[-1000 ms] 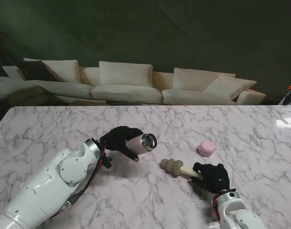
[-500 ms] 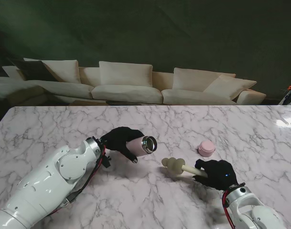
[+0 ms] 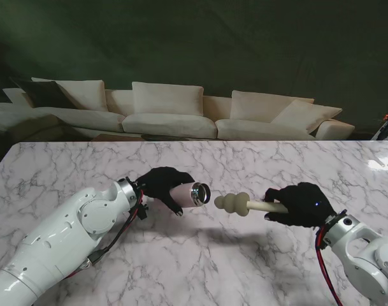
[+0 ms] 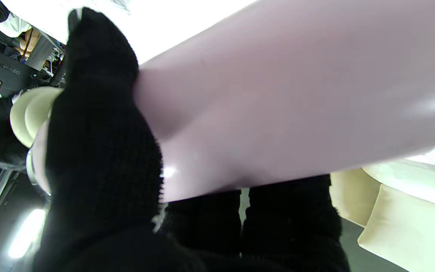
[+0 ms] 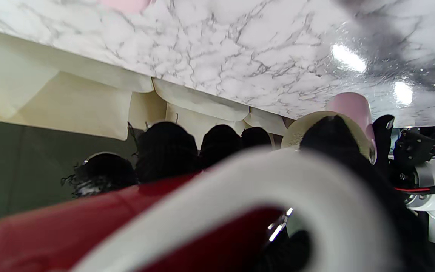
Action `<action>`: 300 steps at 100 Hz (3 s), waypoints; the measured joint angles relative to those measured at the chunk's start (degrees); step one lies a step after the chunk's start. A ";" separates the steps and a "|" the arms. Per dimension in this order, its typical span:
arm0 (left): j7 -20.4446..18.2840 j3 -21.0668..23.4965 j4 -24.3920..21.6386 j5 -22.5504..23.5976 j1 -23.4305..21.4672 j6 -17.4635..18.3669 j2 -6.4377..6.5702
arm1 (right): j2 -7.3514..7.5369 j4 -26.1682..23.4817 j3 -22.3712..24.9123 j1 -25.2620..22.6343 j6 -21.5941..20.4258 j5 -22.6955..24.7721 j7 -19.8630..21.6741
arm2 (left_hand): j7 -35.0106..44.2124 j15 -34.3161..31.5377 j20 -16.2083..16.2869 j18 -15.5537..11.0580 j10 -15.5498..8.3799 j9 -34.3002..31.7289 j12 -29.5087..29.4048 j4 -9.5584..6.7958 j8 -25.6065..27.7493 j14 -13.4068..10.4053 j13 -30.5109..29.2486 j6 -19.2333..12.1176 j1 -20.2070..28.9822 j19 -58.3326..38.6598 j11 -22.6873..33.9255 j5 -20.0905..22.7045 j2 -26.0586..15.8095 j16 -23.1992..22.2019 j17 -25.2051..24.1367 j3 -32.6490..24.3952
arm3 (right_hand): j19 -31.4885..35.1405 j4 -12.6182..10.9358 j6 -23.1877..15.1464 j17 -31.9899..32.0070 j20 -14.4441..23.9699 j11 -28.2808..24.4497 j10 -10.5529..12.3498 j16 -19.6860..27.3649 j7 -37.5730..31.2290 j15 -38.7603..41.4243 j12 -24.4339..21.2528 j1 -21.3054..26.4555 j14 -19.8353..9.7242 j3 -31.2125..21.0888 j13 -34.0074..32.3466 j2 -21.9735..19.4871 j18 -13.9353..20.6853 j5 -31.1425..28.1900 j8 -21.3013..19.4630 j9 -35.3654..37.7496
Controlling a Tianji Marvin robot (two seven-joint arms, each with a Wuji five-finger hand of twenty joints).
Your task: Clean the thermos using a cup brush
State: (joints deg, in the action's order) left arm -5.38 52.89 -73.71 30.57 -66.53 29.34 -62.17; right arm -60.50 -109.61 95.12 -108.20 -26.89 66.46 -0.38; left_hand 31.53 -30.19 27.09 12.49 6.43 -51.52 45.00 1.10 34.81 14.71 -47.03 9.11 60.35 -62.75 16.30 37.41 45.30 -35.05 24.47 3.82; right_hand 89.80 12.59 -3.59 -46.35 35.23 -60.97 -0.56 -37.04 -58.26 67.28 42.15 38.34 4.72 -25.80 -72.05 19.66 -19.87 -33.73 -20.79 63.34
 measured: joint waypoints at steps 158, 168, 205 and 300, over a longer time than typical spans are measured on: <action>0.58 0.68 -0.72 0.33 -0.53 0.51 -0.30 | 2.43 -2.37 -5.24 12.24 -2.89 0.16 14.77 | -0.34 0.00 0.02 -0.12 0.02 0.04 -0.12 0.11 0.00 -0.13 0.00 0.04 0.00 -0.04 0.00 0.00 -0.18 0.00 0.11 0.00 | 1.35 -0.65 0.03 -1.64 0.07 -5.05 2.07 -0.07 -1.49 4.26 2.13 2.91 -0.13 -4.68 -0.10 -1.21 0.01 -2.69 0.00 4.86; 0.58 0.82 -0.72 0.39 -0.53 0.57 -0.29 | 2.63 -1.82 -6.50 13.03 -2.81 0.85 15.44 | -0.34 0.00 0.02 -0.13 0.02 0.04 -0.12 0.11 0.00 -0.13 0.00 0.04 0.00 -0.05 0.00 0.00 -0.18 0.00 0.11 0.00 | 1.35 -0.65 0.03 -2.31 0.07 -5.05 2.08 -0.07 -1.49 4.68 2.13 2.91 -0.15 -4.83 -0.10 -1.21 0.01 -2.85 0.00 4.86; 0.56 -1.27 0.13 0.77 1.32 -0.04 -0.17 | 3.12 -2.11 -11.75 16.24 1.61 4.83 22.54 | -0.35 -0.27 0.03 -0.16 0.31 0.05 -0.13 0.11 0.00 -0.17 0.00 0.05 0.00 -0.05 0.11 0.00 -0.19 -0.09 0.36 0.00 | 1.35 -0.65 0.03 -3.01 0.07 -5.05 2.11 -0.09 -1.51 4.70 2.13 2.92 -0.21 -8.17 -0.10 -1.21 0.01 -3.55 0.07 5.62; -0.64 -3.88 -0.60 -0.65 2.71 -3.88 -0.52 | 3.63 -2.74 -17.93 23.60 1.70 5.59 29.35 | -0.35 -0.30 0.04 -0.33 0.50 0.05 -0.62 0.11 0.00 -0.36 -0.07 0.48 0.03 -0.05 0.28 0.00 -0.19 -0.05 1.03 0.00 | 1.39 -0.65 0.14 -3.52 -0.20 -5.05 2.14 -1.10 -0.68 6.29 2.13 2.94 -0.43 -8.20 -0.70 -1.19 0.01 -4.25 0.09 6.32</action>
State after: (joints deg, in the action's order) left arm -6.02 49.01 -74.31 29.92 -63.82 25.46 -62.69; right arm -56.87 -112.34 77.19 -84.61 -25.19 72.05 28.97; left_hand 31.18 -30.49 27.13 12.16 6.93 -51.47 44.37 1.21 34.81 14.35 -47.10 9.59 60.38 -62.80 16.58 37.41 45.11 -35.10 25.50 3.82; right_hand 91.20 11.94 -3.46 -49.88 35.04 -66.03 1.58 -38.14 -58.94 73.58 44.28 41.28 4.30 -34.00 -72.74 18.47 -19.87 -37.98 -20.70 69.66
